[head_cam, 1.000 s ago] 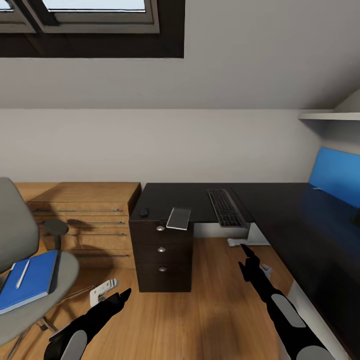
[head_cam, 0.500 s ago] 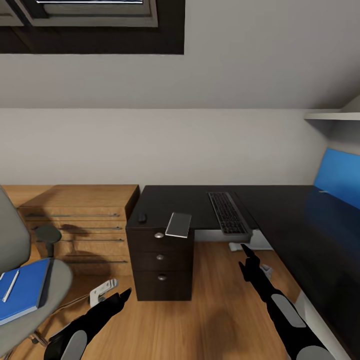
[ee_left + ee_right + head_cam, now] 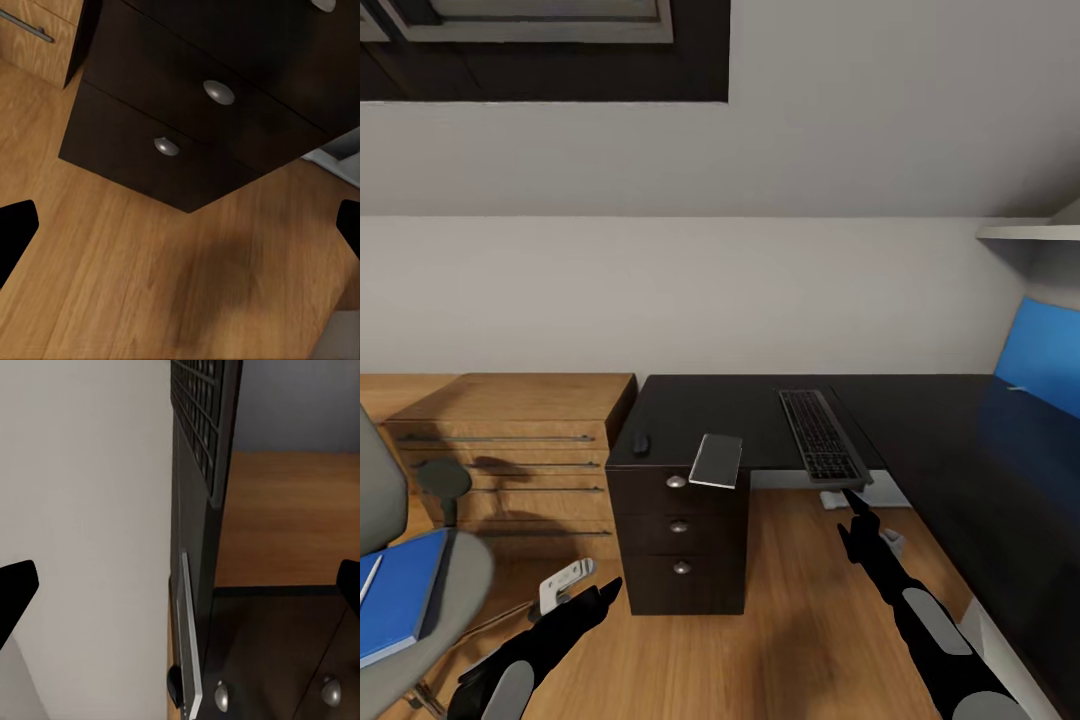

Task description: In the bedroom, organize the workspace by keeping the computer under the desk, ensuring the monitor is on the desk, placing the keyboard on the desk next to the monitor, placing the mouse on the desk next to the keyboard, moving the folder from the swivel chair onto the desk next to the mouse, stacking the notebook on top of the folder with the pen on top of the notebook, and positioning the swivel chair next to the desk.

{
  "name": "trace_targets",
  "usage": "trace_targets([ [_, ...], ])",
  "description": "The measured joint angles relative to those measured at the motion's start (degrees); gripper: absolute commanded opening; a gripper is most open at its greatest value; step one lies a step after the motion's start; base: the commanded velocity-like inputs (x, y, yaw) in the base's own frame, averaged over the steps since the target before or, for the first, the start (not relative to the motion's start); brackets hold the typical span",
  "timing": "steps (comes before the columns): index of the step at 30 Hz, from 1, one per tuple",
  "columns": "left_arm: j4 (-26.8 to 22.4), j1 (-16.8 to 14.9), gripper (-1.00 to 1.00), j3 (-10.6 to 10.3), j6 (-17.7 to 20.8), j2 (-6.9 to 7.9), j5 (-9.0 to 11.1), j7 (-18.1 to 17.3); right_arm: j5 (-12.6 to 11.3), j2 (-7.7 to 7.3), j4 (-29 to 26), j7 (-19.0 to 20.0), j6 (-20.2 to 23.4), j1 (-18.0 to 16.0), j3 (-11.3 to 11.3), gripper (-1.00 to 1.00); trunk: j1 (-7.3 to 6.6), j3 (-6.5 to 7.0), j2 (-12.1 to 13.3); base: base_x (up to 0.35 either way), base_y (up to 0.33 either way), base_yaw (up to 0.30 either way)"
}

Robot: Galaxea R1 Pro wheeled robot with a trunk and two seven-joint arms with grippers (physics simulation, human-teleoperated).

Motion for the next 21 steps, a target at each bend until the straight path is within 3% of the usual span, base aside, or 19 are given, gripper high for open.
trace_targets([
  [12,0.2,0.2,1.0,0.0,0.0,-0.08,0.0,-0.1,0.1,-0.08,0.0,0.0,-0.1,0.0,0.0,1.0,0.01,0.0,0.0,0.125,0.0,0.0],
  [21,-4.4,8.1,1.0,-0.3,-0.8,-0.09,0.0,-1.5,0.1,-0.13,0.0,0.0,-0.2,0.0,-0.1,1.0,0.01,-0.02,0.0,0.005,0.0,0.0],
])
